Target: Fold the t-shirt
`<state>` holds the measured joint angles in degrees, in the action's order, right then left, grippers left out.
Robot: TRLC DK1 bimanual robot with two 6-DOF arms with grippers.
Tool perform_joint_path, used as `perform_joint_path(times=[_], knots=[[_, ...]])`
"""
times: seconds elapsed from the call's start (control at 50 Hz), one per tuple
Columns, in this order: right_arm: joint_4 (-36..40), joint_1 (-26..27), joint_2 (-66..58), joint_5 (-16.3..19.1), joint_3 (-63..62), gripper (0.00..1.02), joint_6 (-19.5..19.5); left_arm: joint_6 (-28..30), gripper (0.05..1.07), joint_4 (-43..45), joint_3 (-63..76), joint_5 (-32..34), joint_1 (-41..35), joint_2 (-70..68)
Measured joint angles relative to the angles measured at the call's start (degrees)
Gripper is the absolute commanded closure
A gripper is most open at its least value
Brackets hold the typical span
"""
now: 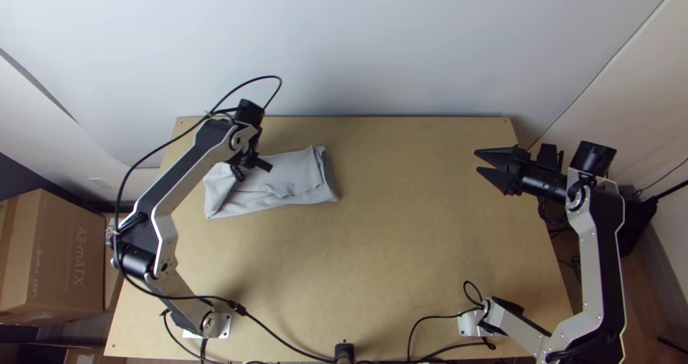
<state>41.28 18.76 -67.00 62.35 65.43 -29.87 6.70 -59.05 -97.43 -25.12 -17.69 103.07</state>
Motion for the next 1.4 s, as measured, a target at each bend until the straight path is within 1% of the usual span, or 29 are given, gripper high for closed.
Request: perform_joint_path(times=[0.1,0.22,0.5,0.7,0.72,0.74,0.76,0.78,0.8,0.82,0.84,0.9,0.96,1.0,1.04,1.08,1.16,1.26,1.34,1.4], knots=[[0.0,0.0,0.4,0.0,-0.7,0.04,0.2,-3.8,1.05,-3.3,-7.7,0.0,-2.8,3.5],[0.0,0.0,0.7,0.0,-1.4,0.04,0.4,-6.9,1.05,-5.4,-14.6,0.0,-5.7,7.1],[0.0,0.0,0.8,0.0,-1.8,0.04,0.6,-10.9,1.05,-11.0,-23.6,-1.1,-14.0,16.1],[0.0,0.0,1.5,-0.5,-2.9,0.04,0.9,-12.5,1.05,-11.3,-27.1,-1.7,-17.9,22.1],[0.0,0.0,1.7,-0.5,-3.1,0.04,1.0,-12.6,1.00,-11.3,-27.3,-2.0,-18.2,22.5],[0.0,0.0,1.9,-0.6,-3.2,0.04,1.1,-12.8,0.89,-11.2,-27.5,-2.4,-18.4,23.0],[0.0,0.0,2.0,-0.7,-3.2,0.04,1.2,-12.9,0.72,-11.1,-27.8,-2.6,-18.7,23.4],[0.0,0.0,2.2,-0.9,-3.3,0.04,1.2,-13.1,0.49,-11.1,-28.0,-2.8,-18.9,23.9],[0.0,0.0,2.3,-0.9,-3.4,0.04,1.4,-13.3,0.23,-11.1,-28.3,-3.1,-19.2,24.2],[0.0,0.0,2.6,-0.9,-3.6,0.04,1.4,-13.5,0.06,-11.0,-28.5,-3.8,-19.5,24.5],[0.0,0.0,2.8,-1.0,-3.7,0.04,1.4,-13.7,0.10,-10.9,-28.7,-4.5,-19.8,24.9],[0.0,-0.2,3.3,-1.2,-4.5,0.04,1.5,-13.8,0.10,-10.1,-29.3,-7.2,-21.1,25.7],[0.0,-1.3,3.7,-2.3,-5.4,0.04,1.7,-13.8,0.10,-8.6,-30.0,-9.3,-22.8,26.1],[-0.1,-2.8,3.9,-3.7,-6.2,0.04,1.9,-13.8,0.10,-7.4,-30.5,-9.9,-24.0,26.2],[-0.3,-5.1,3.9,-6.0,-7.0,0.04,2.1,-13.8,0.10,-6.2,-31.0,-10.1,-25.2,26.2],[-0.9,-8.2,3.9,-9.4,-7.8,0.04,2.1,-13.8,0.10,-4.6,-31.6,-10.0,-26.2,26.2],[-2.4,-16.1,3.7,-18.5,-9.0,0.04,2.3,-13.9,0.10,-2.2,-32.0,-8.9,-27.5,25.9],[-3.3,-25.9,1.7,-28.3,-8.5,0.04,3.4,-14.3,0.10,-0.8,-32.0,-7.4,-27.2,24.6],[-1.9,-32.2,-2.4,-33.2,-5.6,0.04,3.8,-14.5,0.10,-0.3,-32.0,-6.9,-25.5,22.6],[0.9,-36.3,-6.9,-35.6,-0.4,0.04,3.8,-14.9,0.10,-0.3,-32.0,-5.1,-23.5,20.3]])
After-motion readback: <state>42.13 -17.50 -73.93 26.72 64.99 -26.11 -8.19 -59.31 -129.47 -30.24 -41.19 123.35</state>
